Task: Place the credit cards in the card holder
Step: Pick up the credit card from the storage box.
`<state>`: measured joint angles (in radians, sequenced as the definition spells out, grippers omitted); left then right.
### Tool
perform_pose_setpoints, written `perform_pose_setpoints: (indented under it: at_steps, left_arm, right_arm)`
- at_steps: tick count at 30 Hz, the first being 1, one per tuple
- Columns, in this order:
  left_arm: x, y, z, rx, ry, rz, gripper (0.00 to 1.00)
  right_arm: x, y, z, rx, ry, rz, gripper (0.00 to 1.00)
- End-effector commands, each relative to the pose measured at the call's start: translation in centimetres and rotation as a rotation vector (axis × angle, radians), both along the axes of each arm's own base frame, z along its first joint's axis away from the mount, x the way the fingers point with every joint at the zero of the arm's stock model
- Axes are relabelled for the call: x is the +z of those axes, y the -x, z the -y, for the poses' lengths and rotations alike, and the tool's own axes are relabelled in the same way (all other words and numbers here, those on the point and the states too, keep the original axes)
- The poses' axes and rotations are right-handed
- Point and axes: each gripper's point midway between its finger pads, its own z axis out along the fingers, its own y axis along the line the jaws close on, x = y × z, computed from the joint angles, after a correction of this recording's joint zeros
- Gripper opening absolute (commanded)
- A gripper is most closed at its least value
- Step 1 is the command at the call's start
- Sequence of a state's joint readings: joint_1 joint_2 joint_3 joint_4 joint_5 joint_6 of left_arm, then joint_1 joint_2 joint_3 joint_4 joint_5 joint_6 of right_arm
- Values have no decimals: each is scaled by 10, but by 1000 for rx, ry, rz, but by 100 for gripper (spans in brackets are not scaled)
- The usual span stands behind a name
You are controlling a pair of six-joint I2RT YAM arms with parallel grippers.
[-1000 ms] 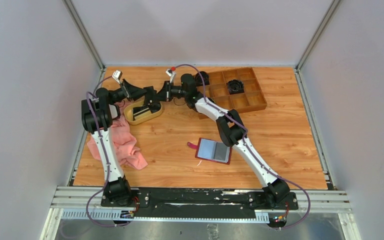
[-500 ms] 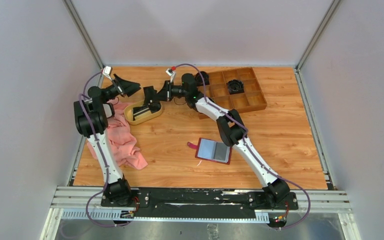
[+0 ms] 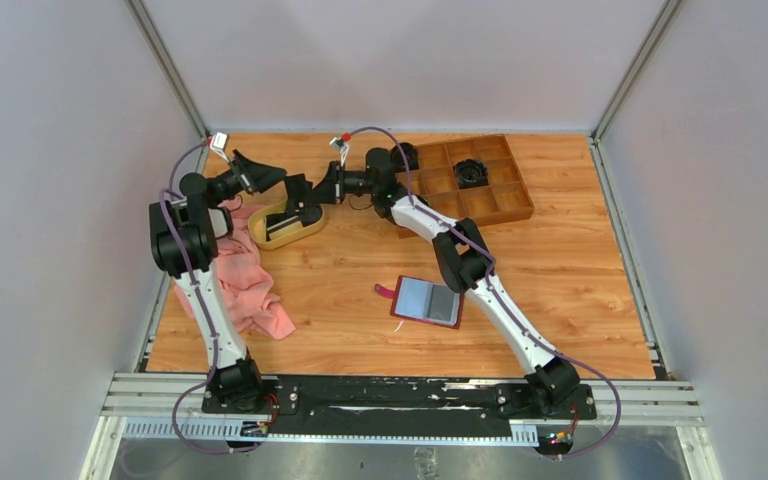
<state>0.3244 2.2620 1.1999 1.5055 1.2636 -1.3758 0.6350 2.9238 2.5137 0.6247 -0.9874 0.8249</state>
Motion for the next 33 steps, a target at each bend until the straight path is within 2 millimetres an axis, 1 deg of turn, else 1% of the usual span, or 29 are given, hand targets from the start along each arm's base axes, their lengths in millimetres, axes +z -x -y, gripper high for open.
perform_pose_setpoints:
  at_steps: [1,5,7,11,14,16,20,23,24,25,27,28,33]
  left_arm:
    - [11,7,12,-41,-30,58,100]
    - [13,11,13,-42,-37,66,99]
    - [15,11,13,-45,-35,63,95]
    - [10,8,12,-58,-16,25,76]
    - [5,7,11,-57,-7,6,61]
    - [4,7,12,-58,-5,1,54]
    - [4,7,11,-58,-7,4,51]
    - [3,7,11,-62,-7,1,44]
    - [2,7,11,-62,-7,-1,43]
    - [1,7,11,-63,-7,-3,43]
    - [-2,8,12,-65,-6,-8,48]
    - [-3,8,12,-65,-6,-11,49]
    - [-11,8,12,-70,-4,-26,46]
  right_arm:
    - [36,7,3,36,-50,66,0]
    - [36,9,4,43,-55,61,0]
    - [38,10,3,49,-62,63,0]
    - [41,11,4,54,-69,68,0]
    - [39,11,4,53,-67,64,0]
    - [38,11,4,51,-66,61,0]
    - [36,10,4,48,-64,56,0]
    - [35,9,4,44,-63,53,0]
    - [35,9,4,44,-63,53,0]
    - [36,9,4,44,-64,52,0]
    - [36,9,4,42,-64,51,0]
    - [35,9,5,42,-64,49,0]
    - [36,7,6,36,-65,45,0]
